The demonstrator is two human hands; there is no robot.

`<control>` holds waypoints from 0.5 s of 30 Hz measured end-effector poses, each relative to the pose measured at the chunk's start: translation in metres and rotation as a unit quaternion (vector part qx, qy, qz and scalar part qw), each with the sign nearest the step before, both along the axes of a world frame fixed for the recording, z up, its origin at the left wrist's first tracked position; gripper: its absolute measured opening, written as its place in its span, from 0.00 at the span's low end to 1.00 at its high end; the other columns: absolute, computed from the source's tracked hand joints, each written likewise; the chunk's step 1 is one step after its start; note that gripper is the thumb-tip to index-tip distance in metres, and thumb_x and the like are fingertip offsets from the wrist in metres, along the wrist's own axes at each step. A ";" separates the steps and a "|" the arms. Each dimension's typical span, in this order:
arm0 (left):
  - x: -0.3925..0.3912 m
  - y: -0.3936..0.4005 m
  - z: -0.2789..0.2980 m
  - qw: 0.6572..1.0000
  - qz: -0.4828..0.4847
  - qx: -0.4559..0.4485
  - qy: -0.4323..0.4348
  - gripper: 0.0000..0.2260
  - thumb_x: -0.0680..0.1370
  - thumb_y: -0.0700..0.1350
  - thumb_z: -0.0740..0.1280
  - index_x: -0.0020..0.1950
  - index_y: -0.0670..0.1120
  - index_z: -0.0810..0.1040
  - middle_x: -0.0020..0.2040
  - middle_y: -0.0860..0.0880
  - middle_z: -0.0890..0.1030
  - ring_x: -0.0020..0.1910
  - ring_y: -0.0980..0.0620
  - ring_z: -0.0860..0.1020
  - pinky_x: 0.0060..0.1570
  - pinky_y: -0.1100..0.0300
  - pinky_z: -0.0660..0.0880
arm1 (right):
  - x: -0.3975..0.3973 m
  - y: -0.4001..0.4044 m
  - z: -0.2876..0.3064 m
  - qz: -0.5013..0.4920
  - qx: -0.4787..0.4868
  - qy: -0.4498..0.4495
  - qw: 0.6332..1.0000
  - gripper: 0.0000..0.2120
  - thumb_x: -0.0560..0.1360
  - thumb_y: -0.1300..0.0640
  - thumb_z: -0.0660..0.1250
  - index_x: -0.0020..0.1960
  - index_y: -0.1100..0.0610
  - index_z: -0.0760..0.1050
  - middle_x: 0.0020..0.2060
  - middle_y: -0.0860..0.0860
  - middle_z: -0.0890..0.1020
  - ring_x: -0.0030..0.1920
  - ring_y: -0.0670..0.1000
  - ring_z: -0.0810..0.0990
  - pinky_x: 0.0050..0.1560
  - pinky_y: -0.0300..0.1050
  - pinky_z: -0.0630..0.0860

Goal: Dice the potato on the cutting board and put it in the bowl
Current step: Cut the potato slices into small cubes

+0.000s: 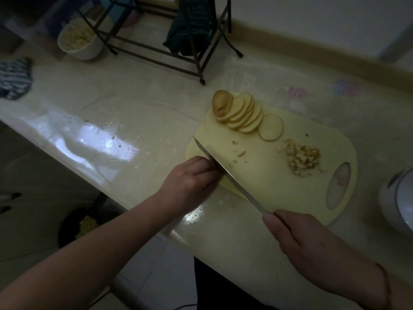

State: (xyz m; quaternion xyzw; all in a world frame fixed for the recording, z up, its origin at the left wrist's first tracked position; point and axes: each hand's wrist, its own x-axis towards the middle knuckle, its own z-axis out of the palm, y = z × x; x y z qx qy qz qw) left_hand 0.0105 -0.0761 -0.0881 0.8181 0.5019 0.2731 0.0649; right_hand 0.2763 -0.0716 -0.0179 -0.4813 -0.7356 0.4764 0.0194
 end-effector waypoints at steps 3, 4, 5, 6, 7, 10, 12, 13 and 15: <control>-0.001 0.001 0.000 1.000 -0.006 -0.006 0.000 0.08 0.80 0.40 0.67 0.49 0.37 0.85 0.47 0.41 0.84 0.43 0.41 0.82 0.40 0.51 0.79 | -0.011 0.006 -0.002 0.003 0.000 0.005 1.000 0.27 0.71 0.32 0.47 0.31 0.53 0.68 0.32 0.43 0.78 0.32 0.45 0.74 0.36 0.40 0.67; -0.001 0.001 0.000 1.000 -0.008 -0.006 0.000 0.08 0.80 0.40 0.67 0.49 0.37 0.85 0.47 0.41 0.84 0.43 0.41 0.82 0.40 0.51 0.79 | -0.012 0.008 -0.002 0.002 0.000 0.009 1.000 0.27 0.71 0.32 0.47 0.32 0.53 0.68 0.32 0.43 0.77 0.31 0.46 0.74 0.36 0.40 0.67; -0.001 0.002 0.001 1.000 -0.011 -0.006 0.000 0.08 0.80 0.40 0.68 0.48 0.37 0.85 0.47 0.41 0.84 0.43 0.41 0.82 0.39 0.51 0.79 | -0.012 0.011 -0.002 0.000 -0.003 0.011 1.000 0.28 0.71 0.32 0.47 0.32 0.54 0.68 0.31 0.44 0.77 0.31 0.46 0.73 0.35 0.40 0.66; -0.001 0.002 0.002 1.000 -0.014 -0.006 0.001 0.08 0.79 0.39 0.68 0.48 0.37 0.85 0.47 0.41 0.84 0.43 0.41 0.82 0.39 0.51 0.79 | -0.010 0.013 -0.001 -0.004 -0.010 0.011 1.000 0.28 0.71 0.32 0.47 0.32 0.55 0.68 0.29 0.45 0.76 0.30 0.46 0.72 0.35 0.41 0.66; -0.001 0.002 0.002 1.000 -0.016 -0.005 0.001 0.07 0.79 0.39 0.68 0.48 0.37 0.85 0.47 0.42 0.84 0.43 0.42 0.82 0.39 0.51 0.79 | -0.008 0.016 0.000 -0.010 -0.021 0.011 1.000 0.28 0.72 0.33 0.48 0.32 0.56 0.68 0.27 0.46 0.75 0.29 0.46 0.72 0.33 0.42 0.66; -0.002 0.002 0.002 1.000 -0.012 0.001 0.000 0.06 0.79 0.38 0.68 0.47 0.37 0.85 0.46 0.42 0.83 0.43 0.42 0.82 0.40 0.52 0.79 | -0.001 0.019 0.003 -0.040 -0.065 0.020 0.997 0.27 0.73 0.34 0.50 0.33 0.58 0.66 0.24 0.47 0.71 0.24 0.45 0.67 0.31 0.43 0.64; -0.002 0.001 0.001 1.000 -0.005 0.006 -0.003 0.05 0.78 0.37 0.70 0.47 0.37 0.85 0.46 0.42 0.83 0.43 0.42 0.82 0.40 0.52 0.79 | -0.002 0.018 0.003 -0.045 -0.072 0.027 0.996 0.27 0.73 0.33 0.50 0.33 0.57 0.65 0.23 0.46 0.69 0.24 0.44 0.66 0.30 0.43 0.63; -0.002 0.000 0.000 1.000 -0.003 0.008 -0.005 0.05 0.78 0.37 0.70 0.47 0.37 0.85 0.46 0.42 0.84 0.44 0.42 0.82 0.41 0.52 0.79 | -0.003 0.017 0.003 -0.044 -0.071 0.030 0.996 0.28 0.73 0.32 0.50 0.33 0.56 0.65 0.23 0.46 0.69 0.24 0.44 0.66 0.30 0.42 0.62; -0.003 -0.002 0.001 1.000 -0.003 0.013 -0.009 0.05 0.78 0.37 0.71 0.46 0.37 0.85 0.46 0.42 0.84 0.44 0.42 0.82 0.41 0.52 0.79 | -0.005 0.014 0.002 -0.036 -0.069 0.042 0.996 0.29 0.74 0.30 0.49 0.35 0.55 0.65 0.23 0.46 0.69 0.24 0.43 0.66 0.29 0.40 0.61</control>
